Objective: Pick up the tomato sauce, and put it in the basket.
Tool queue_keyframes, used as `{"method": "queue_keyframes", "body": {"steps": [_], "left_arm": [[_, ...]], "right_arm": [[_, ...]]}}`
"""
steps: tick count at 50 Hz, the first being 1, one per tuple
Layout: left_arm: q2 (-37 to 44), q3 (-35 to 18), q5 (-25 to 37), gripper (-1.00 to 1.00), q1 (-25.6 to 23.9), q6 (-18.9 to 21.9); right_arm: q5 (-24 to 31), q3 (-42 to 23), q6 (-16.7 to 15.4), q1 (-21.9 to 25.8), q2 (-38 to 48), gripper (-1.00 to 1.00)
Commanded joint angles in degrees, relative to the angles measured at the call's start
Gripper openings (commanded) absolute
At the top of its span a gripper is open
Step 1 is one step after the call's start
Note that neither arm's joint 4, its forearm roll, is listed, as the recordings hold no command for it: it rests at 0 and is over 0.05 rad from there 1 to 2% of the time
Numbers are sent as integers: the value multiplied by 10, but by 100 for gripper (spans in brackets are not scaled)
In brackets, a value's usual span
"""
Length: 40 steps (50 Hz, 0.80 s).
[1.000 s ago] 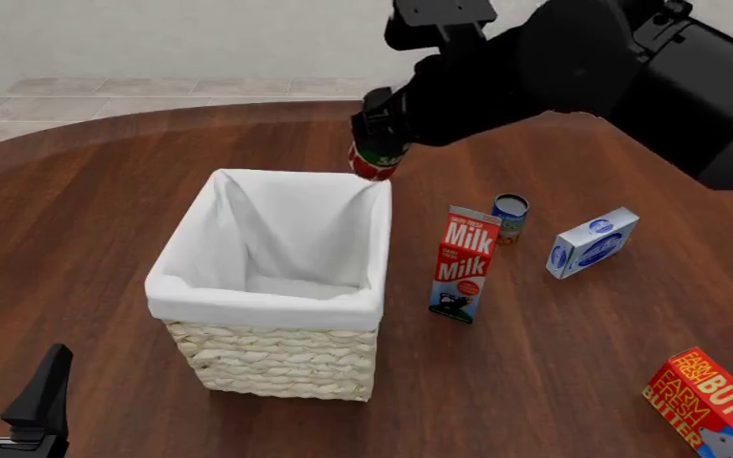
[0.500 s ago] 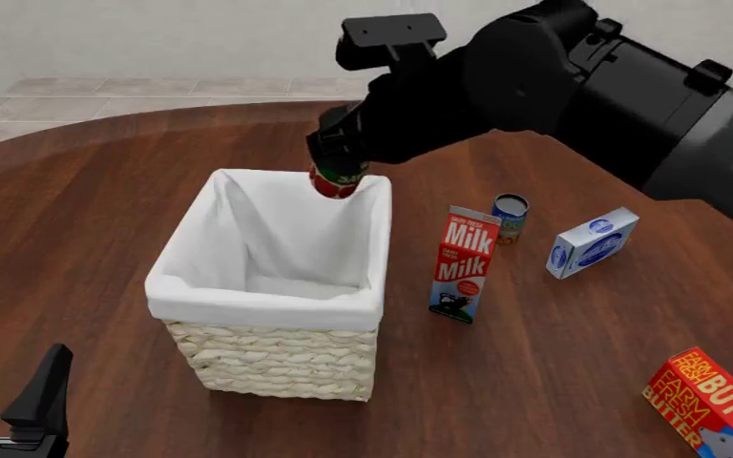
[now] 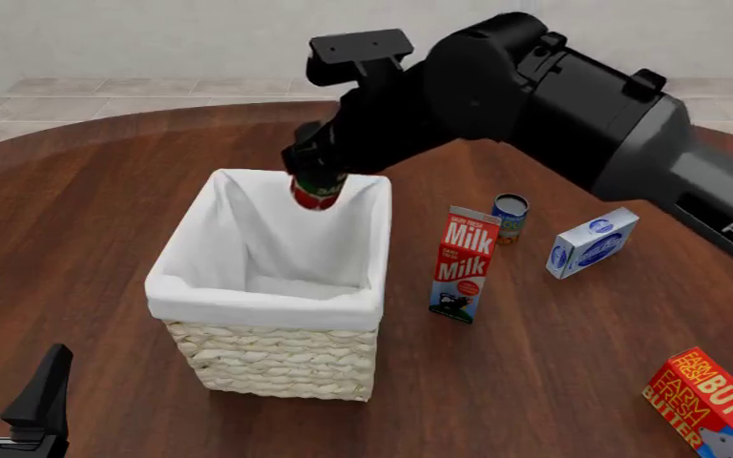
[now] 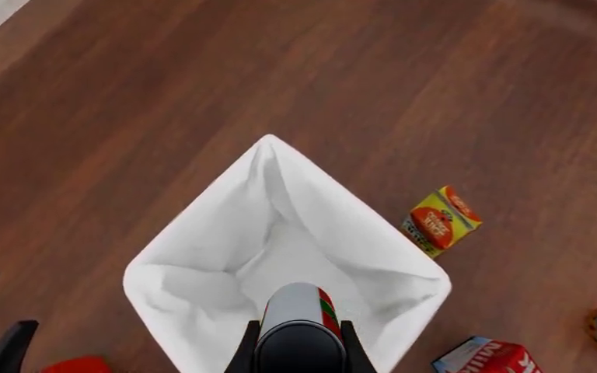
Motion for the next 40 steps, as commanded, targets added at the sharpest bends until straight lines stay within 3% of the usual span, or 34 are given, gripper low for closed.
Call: {"method": "queue_keyframes", "body": {"steps": [1, 40], "left_arm": [[-1, -1, 2, 100, 2, 0], [-1, -1, 2, 100, 2, 0]], "right_arm": [[-3, -5, 8, 5, 14, -100], [-10, -18, 6, 11, 77, -100]]}}
